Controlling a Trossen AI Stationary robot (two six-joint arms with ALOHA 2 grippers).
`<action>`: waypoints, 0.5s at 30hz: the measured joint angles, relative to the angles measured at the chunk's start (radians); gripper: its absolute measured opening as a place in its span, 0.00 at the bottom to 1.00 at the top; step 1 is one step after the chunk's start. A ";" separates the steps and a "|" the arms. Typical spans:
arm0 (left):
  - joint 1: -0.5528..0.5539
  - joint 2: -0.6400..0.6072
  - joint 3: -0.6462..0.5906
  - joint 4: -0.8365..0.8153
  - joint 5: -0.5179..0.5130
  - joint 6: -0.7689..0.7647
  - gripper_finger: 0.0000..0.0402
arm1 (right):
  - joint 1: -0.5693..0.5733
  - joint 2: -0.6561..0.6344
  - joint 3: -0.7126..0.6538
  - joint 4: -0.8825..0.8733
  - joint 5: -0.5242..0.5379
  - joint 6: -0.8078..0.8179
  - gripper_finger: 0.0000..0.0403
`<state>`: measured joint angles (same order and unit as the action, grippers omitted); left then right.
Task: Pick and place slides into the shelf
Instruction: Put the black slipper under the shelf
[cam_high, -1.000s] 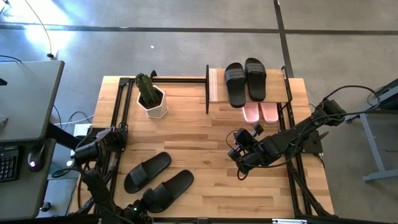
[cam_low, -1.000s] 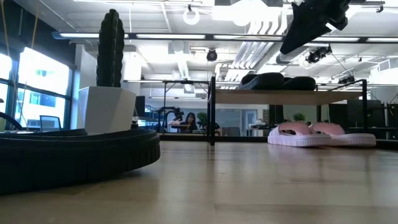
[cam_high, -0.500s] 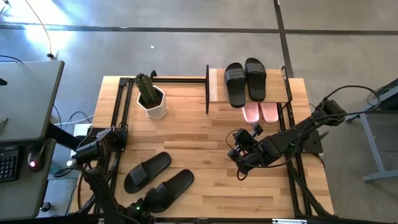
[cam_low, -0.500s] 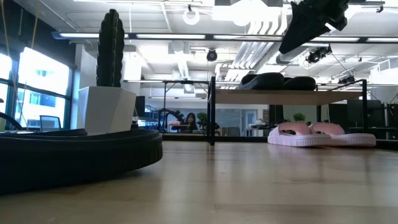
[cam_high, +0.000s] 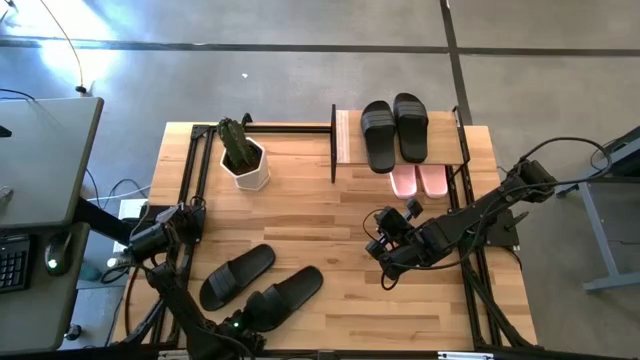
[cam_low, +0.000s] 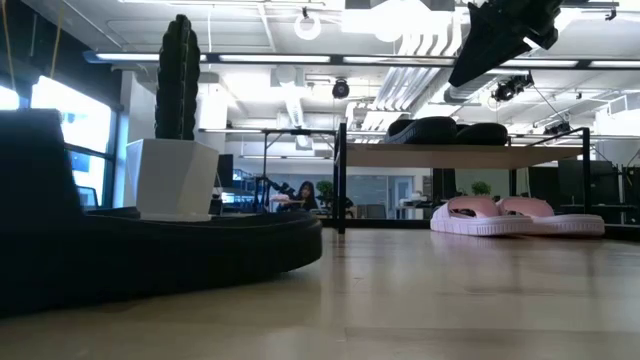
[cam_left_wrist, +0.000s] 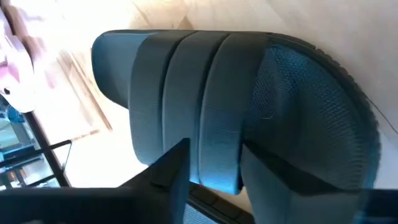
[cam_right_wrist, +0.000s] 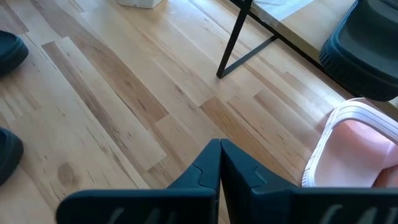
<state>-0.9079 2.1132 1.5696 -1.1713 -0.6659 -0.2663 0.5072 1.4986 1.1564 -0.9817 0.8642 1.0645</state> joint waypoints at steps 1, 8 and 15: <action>0.001 0.000 0.000 0.000 0.002 0.000 0.27 | 0.000 0.000 0.000 0.000 0.000 0.000 0.00; 0.005 0.000 0.000 0.001 -0.021 -0.020 0.02 | 0.000 0.000 0.000 0.000 0.000 0.000 0.00; 0.005 0.000 0.000 -0.009 -0.062 -0.056 0.01 | 0.000 0.000 0.000 0.000 0.000 -0.004 0.00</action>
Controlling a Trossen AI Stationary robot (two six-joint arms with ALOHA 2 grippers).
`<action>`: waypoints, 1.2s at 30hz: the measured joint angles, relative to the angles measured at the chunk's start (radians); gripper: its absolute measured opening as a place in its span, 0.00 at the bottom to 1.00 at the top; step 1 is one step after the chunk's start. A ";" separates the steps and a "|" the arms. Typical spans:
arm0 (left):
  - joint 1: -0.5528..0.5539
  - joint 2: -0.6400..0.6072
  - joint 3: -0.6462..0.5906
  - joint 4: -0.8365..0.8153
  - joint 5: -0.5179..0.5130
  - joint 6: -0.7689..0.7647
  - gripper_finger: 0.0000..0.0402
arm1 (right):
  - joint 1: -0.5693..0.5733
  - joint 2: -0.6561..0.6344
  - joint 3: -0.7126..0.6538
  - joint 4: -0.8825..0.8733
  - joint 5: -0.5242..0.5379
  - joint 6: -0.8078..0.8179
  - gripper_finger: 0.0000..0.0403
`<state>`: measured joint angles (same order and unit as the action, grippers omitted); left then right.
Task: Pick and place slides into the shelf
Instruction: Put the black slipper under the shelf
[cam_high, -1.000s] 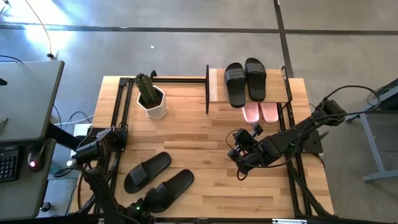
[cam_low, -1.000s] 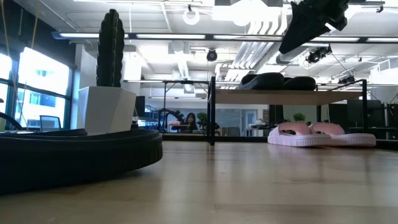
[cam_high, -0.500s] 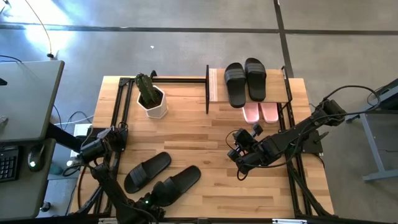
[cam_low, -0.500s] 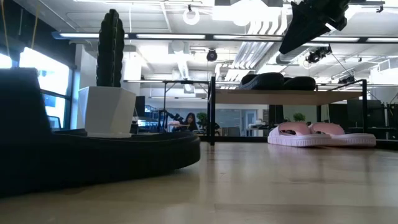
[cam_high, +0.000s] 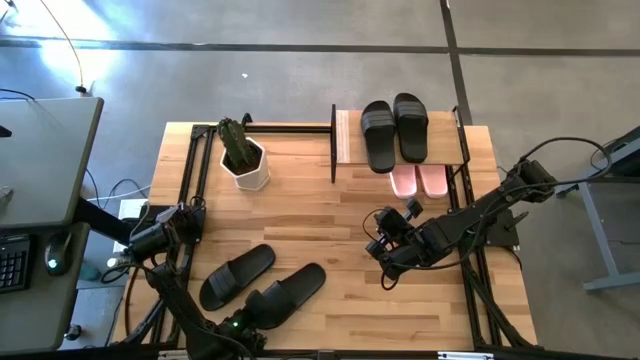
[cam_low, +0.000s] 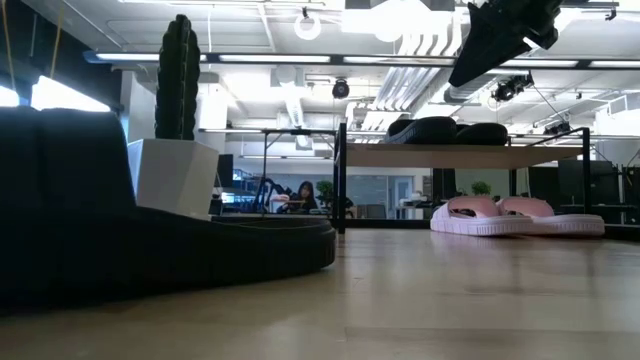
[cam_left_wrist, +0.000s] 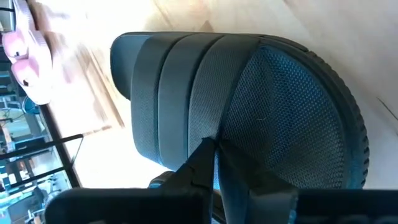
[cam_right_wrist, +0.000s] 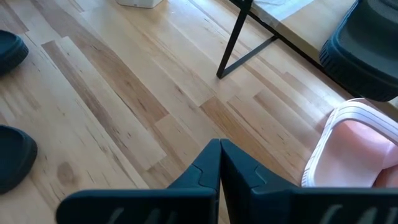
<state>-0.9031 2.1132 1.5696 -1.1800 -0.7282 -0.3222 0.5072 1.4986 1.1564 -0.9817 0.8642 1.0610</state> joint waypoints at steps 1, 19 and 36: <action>0.000 0.000 0.000 0.000 0.002 0.000 0.02 | 0.000 0.000 0.000 0.000 0.000 -0.006 0.00; -0.001 0.026 -0.001 -0.002 0.058 0.039 0.33 | 0.006 0.000 0.000 0.016 0.019 -0.049 0.00; 0.069 0.029 -0.067 0.134 -0.021 0.135 0.47 | 0.026 0.000 0.000 0.017 0.044 -0.056 0.00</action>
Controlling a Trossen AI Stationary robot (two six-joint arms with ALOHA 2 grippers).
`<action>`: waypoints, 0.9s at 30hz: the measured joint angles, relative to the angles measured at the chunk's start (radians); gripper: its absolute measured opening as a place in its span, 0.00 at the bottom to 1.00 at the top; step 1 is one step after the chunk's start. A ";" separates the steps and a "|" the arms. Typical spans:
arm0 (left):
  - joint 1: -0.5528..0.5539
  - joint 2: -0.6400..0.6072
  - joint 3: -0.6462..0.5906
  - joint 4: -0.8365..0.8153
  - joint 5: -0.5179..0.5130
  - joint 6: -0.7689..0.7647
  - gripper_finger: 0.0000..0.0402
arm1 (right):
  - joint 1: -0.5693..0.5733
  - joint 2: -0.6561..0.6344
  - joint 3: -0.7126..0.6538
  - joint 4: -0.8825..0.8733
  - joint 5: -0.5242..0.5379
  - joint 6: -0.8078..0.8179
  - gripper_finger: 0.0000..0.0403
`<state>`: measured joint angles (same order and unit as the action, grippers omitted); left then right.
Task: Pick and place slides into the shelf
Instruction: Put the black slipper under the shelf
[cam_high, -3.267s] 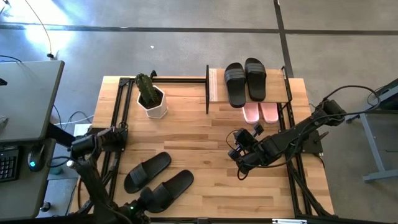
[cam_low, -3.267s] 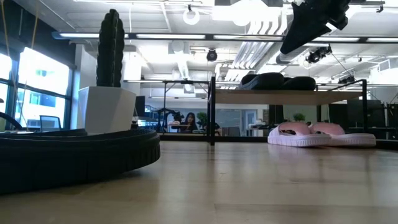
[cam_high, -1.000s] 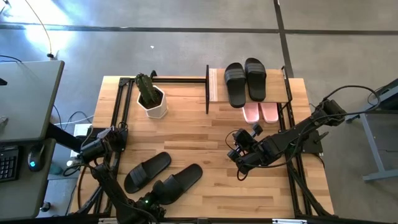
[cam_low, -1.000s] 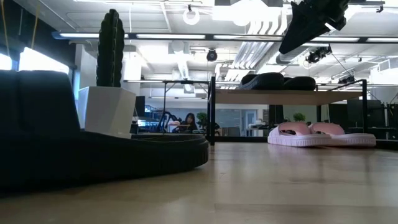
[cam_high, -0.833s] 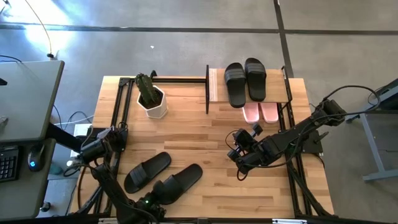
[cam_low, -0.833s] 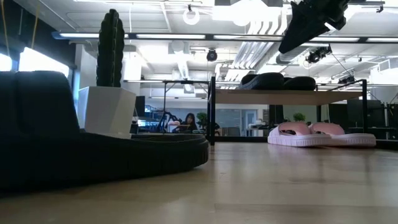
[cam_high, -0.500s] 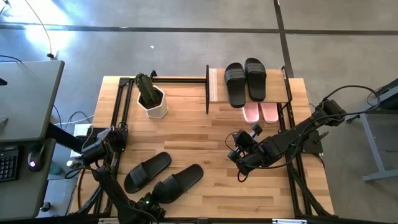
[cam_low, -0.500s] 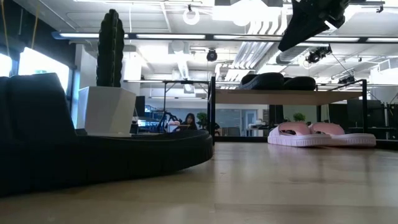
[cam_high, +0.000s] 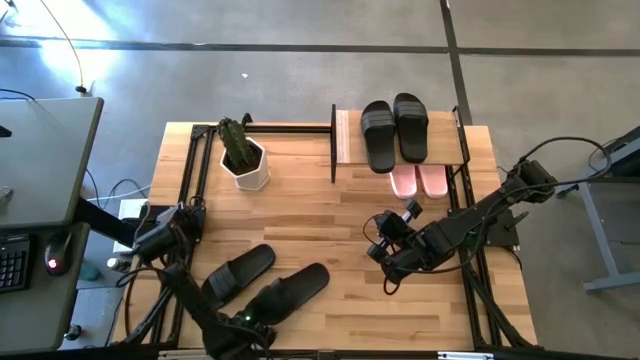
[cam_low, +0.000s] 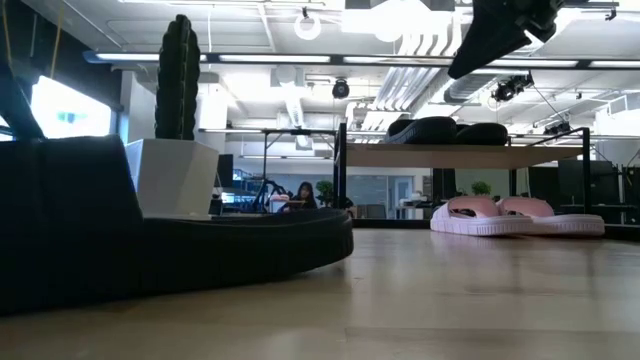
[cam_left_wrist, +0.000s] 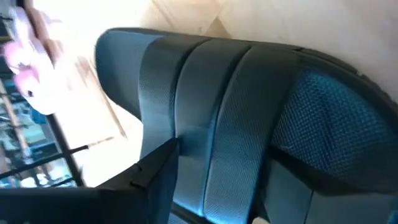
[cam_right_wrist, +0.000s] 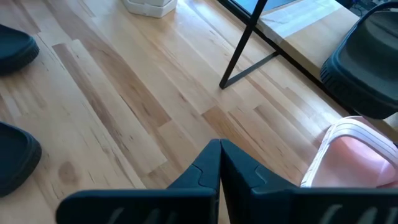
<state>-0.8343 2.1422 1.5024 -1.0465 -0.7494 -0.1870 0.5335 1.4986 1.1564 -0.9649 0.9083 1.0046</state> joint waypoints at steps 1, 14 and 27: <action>0.008 0.000 0.000 -0.001 0.008 -0.001 0.45 | 0.000 0.000 0.000 0.000 -0.001 -0.001 0.00; 0.024 -0.008 0.085 -0.117 -0.041 0.008 0.04 | 0.004 0.000 0.000 -0.002 0.001 -0.001 0.00; 0.043 -0.008 0.345 -0.350 -0.156 0.008 0.01 | 0.005 0.000 0.000 0.001 0.004 -0.071 0.00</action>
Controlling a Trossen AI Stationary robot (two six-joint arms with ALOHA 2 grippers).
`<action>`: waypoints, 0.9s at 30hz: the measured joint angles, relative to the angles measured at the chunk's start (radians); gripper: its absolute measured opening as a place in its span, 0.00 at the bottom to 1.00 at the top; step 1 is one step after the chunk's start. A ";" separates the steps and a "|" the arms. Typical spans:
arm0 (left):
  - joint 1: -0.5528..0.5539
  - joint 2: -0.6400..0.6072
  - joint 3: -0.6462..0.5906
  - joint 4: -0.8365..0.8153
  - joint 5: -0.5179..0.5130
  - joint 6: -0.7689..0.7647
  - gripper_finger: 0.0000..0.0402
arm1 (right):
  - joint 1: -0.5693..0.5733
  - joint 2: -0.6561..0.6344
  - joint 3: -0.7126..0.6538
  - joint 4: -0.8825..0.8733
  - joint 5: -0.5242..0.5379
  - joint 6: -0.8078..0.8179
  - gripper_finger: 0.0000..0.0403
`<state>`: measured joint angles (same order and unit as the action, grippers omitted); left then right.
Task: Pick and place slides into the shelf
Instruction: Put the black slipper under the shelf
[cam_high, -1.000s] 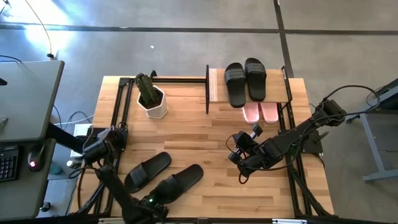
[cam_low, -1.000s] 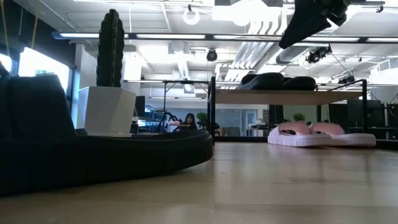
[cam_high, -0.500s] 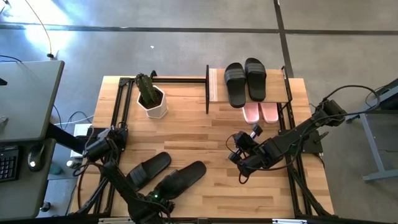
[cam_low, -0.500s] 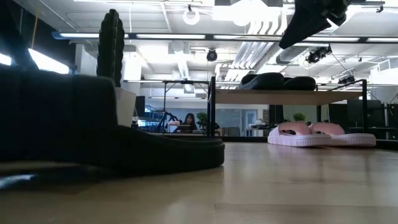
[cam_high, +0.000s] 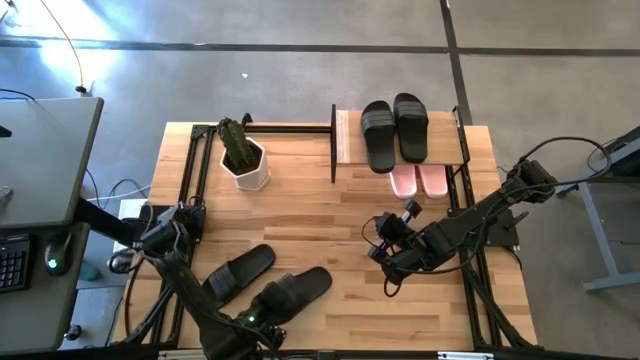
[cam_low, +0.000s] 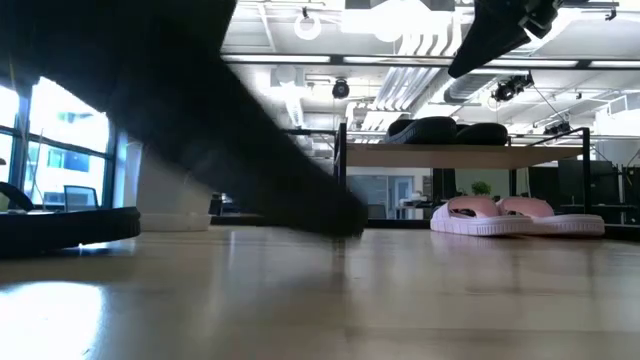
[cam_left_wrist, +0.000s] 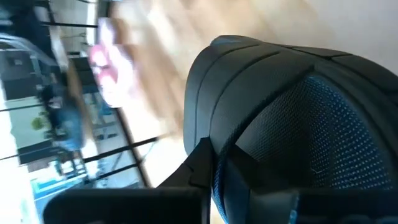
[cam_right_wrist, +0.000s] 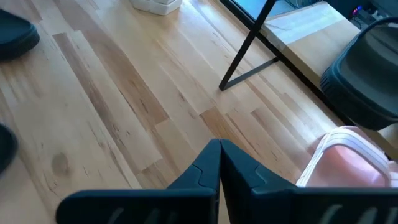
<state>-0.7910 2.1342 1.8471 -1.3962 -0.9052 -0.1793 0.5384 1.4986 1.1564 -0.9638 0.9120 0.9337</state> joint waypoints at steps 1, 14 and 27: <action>0.005 0.000 0.033 -0.034 -0.017 0.000 0.01 | 0.003 0.000 0.000 0.002 0.000 -0.013 0.00; 0.075 -0.067 0.452 -0.174 -0.109 0.195 0.00 | 0.149 0.000 0.216 0.006 0.118 -0.393 0.00; 0.085 -0.337 0.492 -0.120 -0.138 0.298 0.00 | 0.379 0.000 0.500 0.015 0.343 -0.715 0.00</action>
<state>-0.7060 1.7968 2.3392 -1.5161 -1.0430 0.1187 0.9171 1.4982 1.6568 -0.9490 1.2546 0.2192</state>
